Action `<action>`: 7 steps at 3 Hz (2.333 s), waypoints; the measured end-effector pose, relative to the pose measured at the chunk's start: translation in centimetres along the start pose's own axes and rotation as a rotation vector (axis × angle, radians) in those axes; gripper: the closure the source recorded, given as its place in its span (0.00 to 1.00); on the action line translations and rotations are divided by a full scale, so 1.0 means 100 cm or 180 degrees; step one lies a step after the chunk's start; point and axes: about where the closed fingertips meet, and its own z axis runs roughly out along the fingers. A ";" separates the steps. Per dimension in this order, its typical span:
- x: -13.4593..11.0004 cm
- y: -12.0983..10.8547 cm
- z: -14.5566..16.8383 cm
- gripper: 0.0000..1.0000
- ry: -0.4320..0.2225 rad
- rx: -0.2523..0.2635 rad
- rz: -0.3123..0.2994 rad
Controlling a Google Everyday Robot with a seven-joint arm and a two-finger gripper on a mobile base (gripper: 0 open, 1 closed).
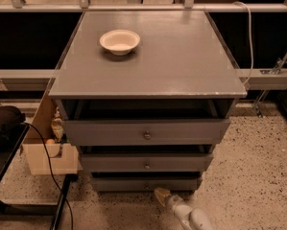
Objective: Close bottom drawer
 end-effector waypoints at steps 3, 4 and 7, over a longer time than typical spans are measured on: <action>-0.024 0.016 -0.039 1.00 -0.0215 -0.0805 0.0246; -0.033 0.024 -0.053 1.00 -0.0308 -0.1167 0.0345; -0.036 0.039 -0.071 0.62 -0.0399 -0.1746 0.0435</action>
Offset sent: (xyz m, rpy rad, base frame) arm -0.0589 -0.0103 0.0053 -0.0795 0.2921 0.1221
